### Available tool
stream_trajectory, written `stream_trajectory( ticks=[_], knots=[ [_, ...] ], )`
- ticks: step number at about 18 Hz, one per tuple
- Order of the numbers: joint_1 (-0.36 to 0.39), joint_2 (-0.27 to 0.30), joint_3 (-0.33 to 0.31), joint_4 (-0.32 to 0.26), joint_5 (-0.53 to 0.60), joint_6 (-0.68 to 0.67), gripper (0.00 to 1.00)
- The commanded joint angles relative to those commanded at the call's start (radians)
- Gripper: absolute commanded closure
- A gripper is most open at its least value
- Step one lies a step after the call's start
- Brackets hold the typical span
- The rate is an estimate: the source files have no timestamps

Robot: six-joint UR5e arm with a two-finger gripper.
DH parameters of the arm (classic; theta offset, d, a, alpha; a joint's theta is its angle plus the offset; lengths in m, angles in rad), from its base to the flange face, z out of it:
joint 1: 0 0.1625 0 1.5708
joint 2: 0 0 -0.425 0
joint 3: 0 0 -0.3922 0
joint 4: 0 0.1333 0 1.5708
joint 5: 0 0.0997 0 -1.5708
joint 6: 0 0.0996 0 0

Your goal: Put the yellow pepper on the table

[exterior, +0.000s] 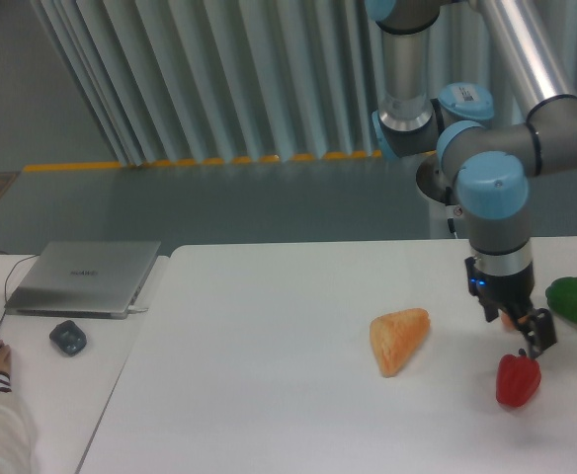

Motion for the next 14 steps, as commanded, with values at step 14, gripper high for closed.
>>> stream_trajectory(
  ticks=[14],
  knots=[
    [0.187, -0.017, 0.015, 0.196, 0.077, 0.608, 0.0]
  ],
)
